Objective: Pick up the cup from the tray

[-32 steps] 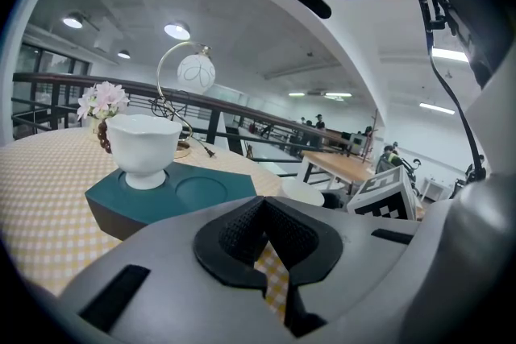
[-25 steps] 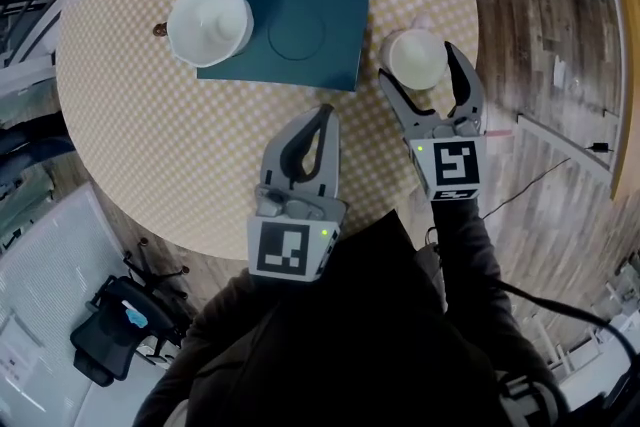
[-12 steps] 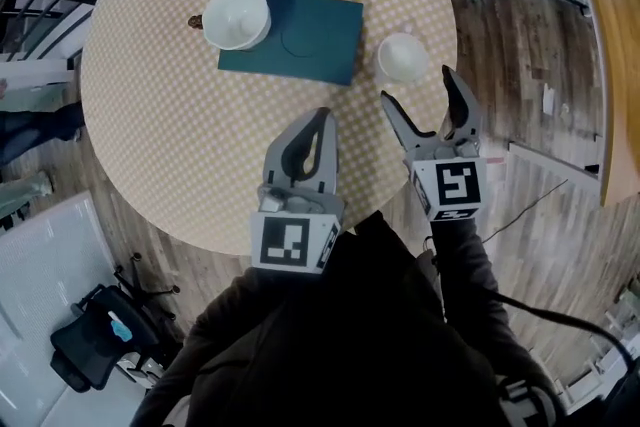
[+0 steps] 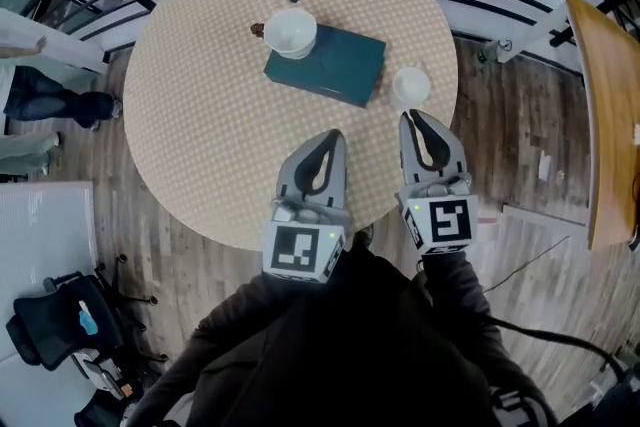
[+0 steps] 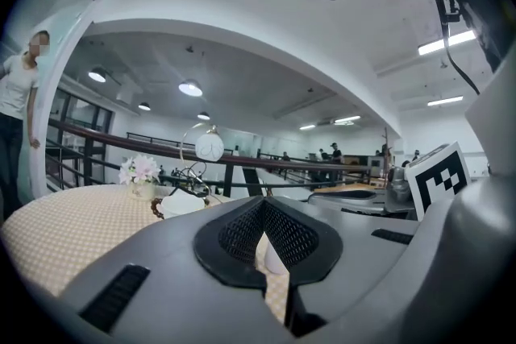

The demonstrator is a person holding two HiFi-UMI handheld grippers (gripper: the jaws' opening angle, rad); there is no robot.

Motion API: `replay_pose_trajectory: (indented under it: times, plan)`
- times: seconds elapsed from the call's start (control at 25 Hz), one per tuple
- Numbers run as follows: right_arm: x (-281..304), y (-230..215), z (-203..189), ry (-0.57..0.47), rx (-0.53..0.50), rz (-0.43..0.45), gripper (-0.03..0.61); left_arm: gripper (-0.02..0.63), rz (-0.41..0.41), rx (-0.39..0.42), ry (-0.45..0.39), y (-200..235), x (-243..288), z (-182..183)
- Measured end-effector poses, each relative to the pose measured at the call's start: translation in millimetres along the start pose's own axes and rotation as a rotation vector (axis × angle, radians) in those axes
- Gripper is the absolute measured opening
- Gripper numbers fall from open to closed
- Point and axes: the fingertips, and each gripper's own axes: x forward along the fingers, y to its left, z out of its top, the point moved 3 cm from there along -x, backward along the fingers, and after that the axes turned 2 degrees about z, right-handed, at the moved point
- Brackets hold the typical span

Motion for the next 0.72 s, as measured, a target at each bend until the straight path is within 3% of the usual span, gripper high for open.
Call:
replay_pose_trajectory:
  times: [0.36,0.72]
  plan:
    - [-7,52,42,-0.120,-0.076,0.195,0.023,0.003,0.098,0.061,-0.160,0,-38,40]
    - [-25,81,55,-0.143,-0.107,0.280,0.023,0.003,0.150,0.084,-0.212,-6,-74,53]
